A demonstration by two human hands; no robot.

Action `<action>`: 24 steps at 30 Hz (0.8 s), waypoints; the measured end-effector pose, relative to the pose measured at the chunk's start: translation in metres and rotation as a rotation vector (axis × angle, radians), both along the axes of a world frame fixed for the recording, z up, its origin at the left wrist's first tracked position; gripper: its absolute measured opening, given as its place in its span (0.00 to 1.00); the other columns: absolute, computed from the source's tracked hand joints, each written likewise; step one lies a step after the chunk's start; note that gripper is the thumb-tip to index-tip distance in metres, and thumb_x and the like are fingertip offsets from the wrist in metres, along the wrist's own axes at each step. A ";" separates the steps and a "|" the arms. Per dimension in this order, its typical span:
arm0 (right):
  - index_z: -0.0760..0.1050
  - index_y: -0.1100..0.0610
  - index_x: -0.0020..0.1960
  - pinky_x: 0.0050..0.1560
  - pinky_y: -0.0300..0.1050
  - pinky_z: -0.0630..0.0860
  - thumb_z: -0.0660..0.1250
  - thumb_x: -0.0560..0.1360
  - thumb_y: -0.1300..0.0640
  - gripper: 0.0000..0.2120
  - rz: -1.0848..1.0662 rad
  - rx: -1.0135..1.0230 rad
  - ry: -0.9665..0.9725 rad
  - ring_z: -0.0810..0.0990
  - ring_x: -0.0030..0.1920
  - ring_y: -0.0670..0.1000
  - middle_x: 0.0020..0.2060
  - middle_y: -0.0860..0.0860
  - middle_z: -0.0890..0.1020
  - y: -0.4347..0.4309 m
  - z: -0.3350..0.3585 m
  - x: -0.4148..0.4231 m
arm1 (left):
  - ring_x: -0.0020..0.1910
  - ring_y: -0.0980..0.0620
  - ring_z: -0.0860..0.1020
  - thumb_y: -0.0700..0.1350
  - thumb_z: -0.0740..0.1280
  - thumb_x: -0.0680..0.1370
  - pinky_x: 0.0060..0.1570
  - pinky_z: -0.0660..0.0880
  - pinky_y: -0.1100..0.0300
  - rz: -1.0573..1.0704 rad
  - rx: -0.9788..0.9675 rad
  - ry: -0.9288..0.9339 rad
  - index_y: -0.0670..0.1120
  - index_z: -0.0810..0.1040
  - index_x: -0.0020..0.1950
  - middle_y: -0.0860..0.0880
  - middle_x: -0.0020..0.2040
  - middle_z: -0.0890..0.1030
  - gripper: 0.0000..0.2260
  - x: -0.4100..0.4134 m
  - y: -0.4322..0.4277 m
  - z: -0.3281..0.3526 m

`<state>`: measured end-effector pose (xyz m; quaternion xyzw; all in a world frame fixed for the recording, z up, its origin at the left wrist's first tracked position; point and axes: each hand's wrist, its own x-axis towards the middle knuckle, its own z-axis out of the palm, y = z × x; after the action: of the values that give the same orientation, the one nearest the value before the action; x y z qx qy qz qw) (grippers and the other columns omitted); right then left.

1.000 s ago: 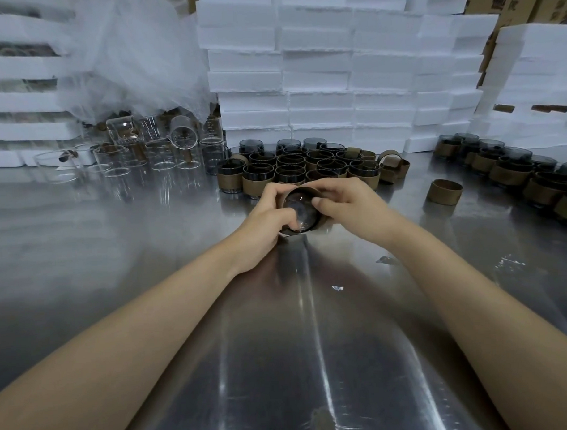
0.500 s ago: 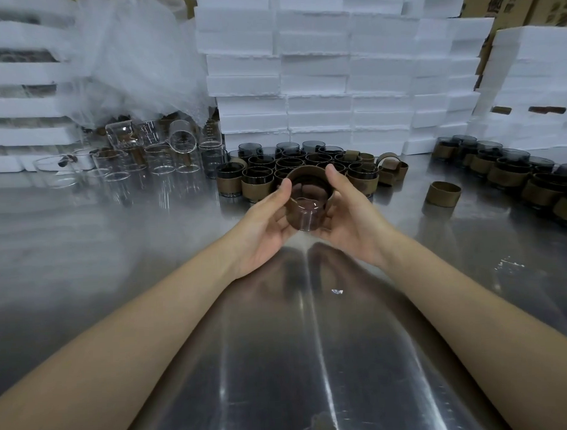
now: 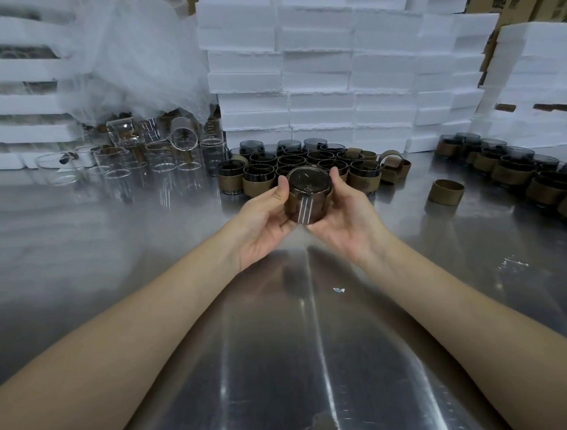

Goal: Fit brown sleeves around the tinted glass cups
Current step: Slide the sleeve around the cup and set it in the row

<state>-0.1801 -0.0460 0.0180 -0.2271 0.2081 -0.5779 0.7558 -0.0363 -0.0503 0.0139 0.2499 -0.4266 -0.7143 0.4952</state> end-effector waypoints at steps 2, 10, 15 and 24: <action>0.75 0.64 0.61 0.52 0.60 0.78 0.63 0.78 0.50 0.19 -0.009 0.005 -0.028 0.84 0.52 0.62 0.54 0.64 0.82 -0.001 0.000 0.001 | 0.54 0.52 0.81 0.51 0.61 0.79 0.53 0.79 0.63 0.008 -0.003 0.006 0.41 0.77 0.61 0.43 0.56 0.82 0.17 0.000 -0.001 0.000; 0.75 0.55 0.60 0.51 0.49 0.78 0.55 0.83 0.57 0.12 -0.103 -0.138 0.160 0.83 0.50 0.54 0.50 0.56 0.84 0.001 0.002 -0.004 | 0.56 0.55 0.79 0.53 0.64 0.74 0.61 0.74 0.56 0.043 -0.252 -0.176 0.48 0.76 0.64 0.50 0.58 0.82 0.20 -0.002 -0.001 -0.014; 0.70 0.58 0.68 0.61 0.51 0.74 0.57 0.82 0.60 0.15 -0.143 -0.236 0.421 0.77 0.56 0.57 0.60 0.61 0.78 0.005 0.006 -0.002 | 0.61 0.56 0.78 0.35 0.77 0.67 0.58 0.75 0.62 0.295 -0.474 -0.329 0.50 0.69 0.66 0.49 0.62 0.78 0.32 -0.001 -0.002 -0.021; 0.69 0.53 0.69 0.52 0.57 0.80 0.48 0.84 0.44 0.21 0.054 -0.116 0.358 0.80 0.60 0.58 0.61 0.59 0.80 0.005 -0.009 0.009 | 0.65 0.54 0.76 0.25 0.76 0.65 0.62 0.76 0.54 0.380 -0.639 -0.426 0.49 0.64 0.50 0.52 0.66 0.74 0.29 0.003 0.000 -0.017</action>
<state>-0.1713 -0.0405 0.0091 -0.3751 0.2992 -0.5189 0.7075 -0.0334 -0.0500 -0.0035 0.3004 -0.6655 -0.3747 0.5714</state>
